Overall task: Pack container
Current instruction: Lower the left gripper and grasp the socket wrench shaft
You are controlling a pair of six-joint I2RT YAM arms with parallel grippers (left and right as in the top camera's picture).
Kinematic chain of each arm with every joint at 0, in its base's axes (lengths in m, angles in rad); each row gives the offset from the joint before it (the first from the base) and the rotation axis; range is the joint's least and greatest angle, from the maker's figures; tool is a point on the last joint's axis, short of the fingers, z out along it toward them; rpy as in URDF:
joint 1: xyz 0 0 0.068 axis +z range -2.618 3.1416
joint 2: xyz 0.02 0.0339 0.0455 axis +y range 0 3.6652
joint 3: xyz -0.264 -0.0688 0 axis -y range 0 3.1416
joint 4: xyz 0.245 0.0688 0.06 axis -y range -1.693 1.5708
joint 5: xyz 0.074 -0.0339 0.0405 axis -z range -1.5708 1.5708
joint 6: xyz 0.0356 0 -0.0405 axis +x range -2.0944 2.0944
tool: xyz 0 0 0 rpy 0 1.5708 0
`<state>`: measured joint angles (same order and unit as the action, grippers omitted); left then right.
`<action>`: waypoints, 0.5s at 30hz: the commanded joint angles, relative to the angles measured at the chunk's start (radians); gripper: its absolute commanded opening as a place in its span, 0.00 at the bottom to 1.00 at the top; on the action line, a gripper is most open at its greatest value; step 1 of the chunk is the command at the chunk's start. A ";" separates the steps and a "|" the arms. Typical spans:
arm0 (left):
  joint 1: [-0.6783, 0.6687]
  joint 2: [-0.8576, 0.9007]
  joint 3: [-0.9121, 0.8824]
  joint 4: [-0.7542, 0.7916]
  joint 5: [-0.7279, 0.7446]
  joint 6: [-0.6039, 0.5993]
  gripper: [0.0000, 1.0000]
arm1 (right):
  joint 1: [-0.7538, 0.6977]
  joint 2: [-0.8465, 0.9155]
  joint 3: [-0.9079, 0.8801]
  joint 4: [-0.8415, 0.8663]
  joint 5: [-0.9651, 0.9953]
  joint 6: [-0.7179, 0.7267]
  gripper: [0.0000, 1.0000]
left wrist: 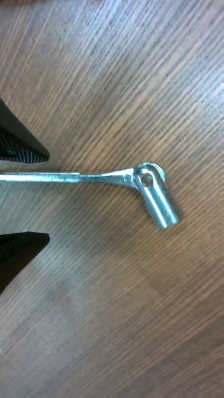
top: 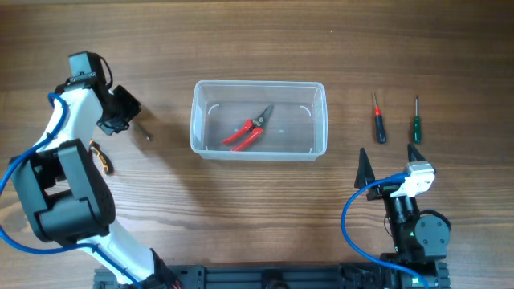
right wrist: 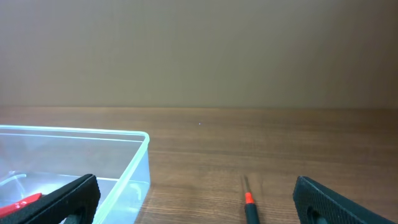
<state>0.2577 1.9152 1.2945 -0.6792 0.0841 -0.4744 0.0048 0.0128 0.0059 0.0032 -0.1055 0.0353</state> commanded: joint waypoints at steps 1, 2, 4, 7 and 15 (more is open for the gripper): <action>-0.012 0.020 0.019 0.006 -0.014 -0.036 0.38 | -0.004 -0.009 0.000 0.004 -0.014 -0.008 1.00; -0.012 0.029 0.019 0.006 -0.014 -0.039 0.38 | -0.004 -0.009 0.000 0.004 -0.014 -0.008 1.00; -0.012 0.048 0.019 0.004 -0.014 -0.040 0.38 | -0.004 -0.009 0.000 0.004 -0.014 -0.008 1.00; -0.012 0.078 0.019 -0.005 -0.014 -0.043 0.38 | -0.004 -0.009 0.000 0.004 -0.014 -0.009 1.00; -0.012 0.096 0.019 -0.004 -0.039 -0.043 0.39 | -0.004 -0.009 0.000 0.004 -0.014 -0.009 1.00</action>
<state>0.2493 1.9987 1.2964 -0.6834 0.0727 -0.5037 0.0048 0.0128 0.0059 0.0032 -0.1055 0.0353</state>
